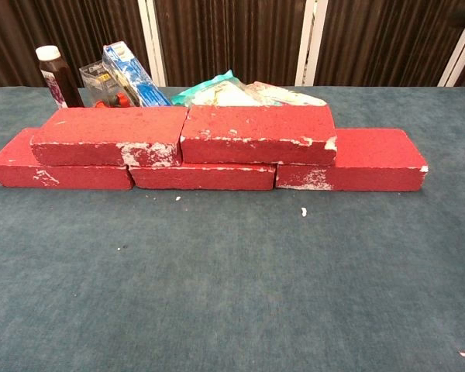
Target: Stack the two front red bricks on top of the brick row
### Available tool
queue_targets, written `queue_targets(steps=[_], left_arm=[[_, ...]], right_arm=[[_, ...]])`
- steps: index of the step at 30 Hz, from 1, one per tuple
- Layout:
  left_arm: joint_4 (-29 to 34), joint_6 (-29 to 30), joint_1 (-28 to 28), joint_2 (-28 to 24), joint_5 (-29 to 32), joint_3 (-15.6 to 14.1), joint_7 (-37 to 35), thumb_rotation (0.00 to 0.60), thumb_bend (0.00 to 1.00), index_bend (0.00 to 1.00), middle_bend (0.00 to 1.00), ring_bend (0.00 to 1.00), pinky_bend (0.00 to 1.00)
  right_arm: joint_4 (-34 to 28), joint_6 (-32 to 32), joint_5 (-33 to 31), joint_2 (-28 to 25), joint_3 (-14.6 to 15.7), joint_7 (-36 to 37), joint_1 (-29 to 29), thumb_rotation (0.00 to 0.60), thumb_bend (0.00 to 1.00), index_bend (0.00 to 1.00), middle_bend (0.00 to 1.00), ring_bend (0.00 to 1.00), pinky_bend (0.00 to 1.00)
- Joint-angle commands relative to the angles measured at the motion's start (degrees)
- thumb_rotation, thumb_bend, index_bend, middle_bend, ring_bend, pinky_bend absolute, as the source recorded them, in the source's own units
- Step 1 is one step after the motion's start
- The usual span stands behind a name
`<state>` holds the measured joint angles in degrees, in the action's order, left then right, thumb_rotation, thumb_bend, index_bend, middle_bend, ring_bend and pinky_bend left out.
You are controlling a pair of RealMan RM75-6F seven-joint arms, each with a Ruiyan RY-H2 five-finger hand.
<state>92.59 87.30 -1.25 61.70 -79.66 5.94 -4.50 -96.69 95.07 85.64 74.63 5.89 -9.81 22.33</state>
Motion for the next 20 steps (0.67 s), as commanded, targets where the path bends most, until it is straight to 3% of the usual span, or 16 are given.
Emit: queue_targets(steps=[1,7,14,20], left_arm=[[-0.3,0.4,0.0,0.1,-0.9,-0.3,0.0,0.600,0.23,0.00,0.00,0.00,0.01],[-0.4,0.7,-0.1,0.3,-2.2,-0.8,0.6,0.600,0.23,0.00,0.00,0.00,0.01],[-0.3,0.7,-0.6,1.0,-2.9,-0.9,2.8,0.600,0.23,0.00,0.00,0.00,0.01],[-0.9,1.1,-0.8,1.5,-3.7,-1.1,3.5,0.600,0.23,0.00,0.00,0.00,0.00]], right_arm=[[11.0,7.5,0.6,3.5,1.2,4.6,-10.0,0.600,0.00,0.19,0.16,0.01,0.00],[10.4,5.0,-4.1,2.0,-1.4,5.8,-12.9,0.600,0.00,0.19,0.16,0.01,0.00],[9.5,3.4,-3.2,1.2,-3.1,6.2,-14.0,0.600,0.00,0.19,0.16,0.01,0.00],[6.6,1.7,-6.0,0.3,-5.1,3.8,-15.6,0.600,0.00,0.19,0.16,0.01,0.00]])
